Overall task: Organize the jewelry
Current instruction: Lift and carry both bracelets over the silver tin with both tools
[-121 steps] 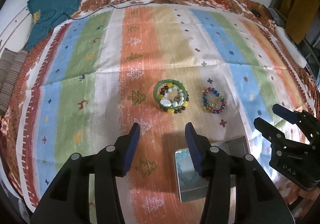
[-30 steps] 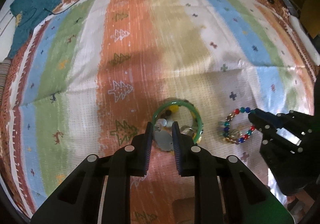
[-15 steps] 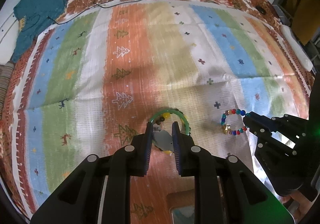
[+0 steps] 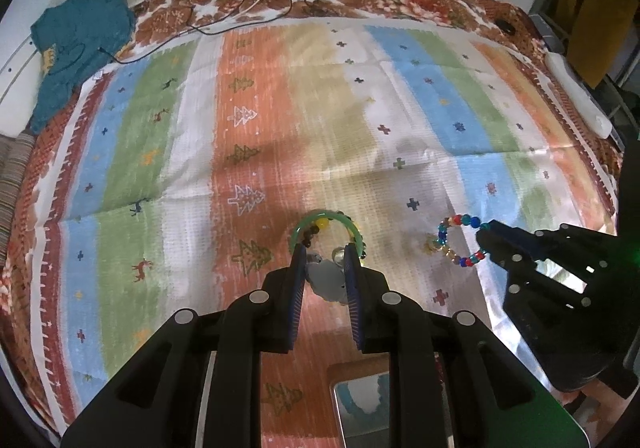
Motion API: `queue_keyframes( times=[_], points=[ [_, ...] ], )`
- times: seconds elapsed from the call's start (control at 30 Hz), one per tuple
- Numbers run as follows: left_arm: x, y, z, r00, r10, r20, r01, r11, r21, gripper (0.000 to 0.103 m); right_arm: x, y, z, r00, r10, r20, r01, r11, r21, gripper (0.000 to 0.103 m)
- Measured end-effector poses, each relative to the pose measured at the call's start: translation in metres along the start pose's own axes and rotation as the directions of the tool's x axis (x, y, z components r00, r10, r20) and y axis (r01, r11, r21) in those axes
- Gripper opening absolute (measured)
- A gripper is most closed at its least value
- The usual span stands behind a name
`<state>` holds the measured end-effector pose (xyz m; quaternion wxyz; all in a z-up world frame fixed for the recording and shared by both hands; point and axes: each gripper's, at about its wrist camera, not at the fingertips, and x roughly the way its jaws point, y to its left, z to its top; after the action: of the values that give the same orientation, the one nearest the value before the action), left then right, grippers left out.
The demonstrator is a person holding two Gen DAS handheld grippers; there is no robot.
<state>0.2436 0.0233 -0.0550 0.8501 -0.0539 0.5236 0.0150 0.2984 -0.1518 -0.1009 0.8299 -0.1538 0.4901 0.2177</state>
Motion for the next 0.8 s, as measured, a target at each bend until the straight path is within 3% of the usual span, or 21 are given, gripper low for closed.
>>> queue_keyframes(
  times=[0.8],
  points=[
    [-0.057,-0.018,-0.033,0.994,-0.059,0.09,0.056,0.998,0.042,0.019,-0.067,0.023,-0.027,0.989,0.077,0.127,-0.076,0.997,-0.014,0.01]
  ],
)
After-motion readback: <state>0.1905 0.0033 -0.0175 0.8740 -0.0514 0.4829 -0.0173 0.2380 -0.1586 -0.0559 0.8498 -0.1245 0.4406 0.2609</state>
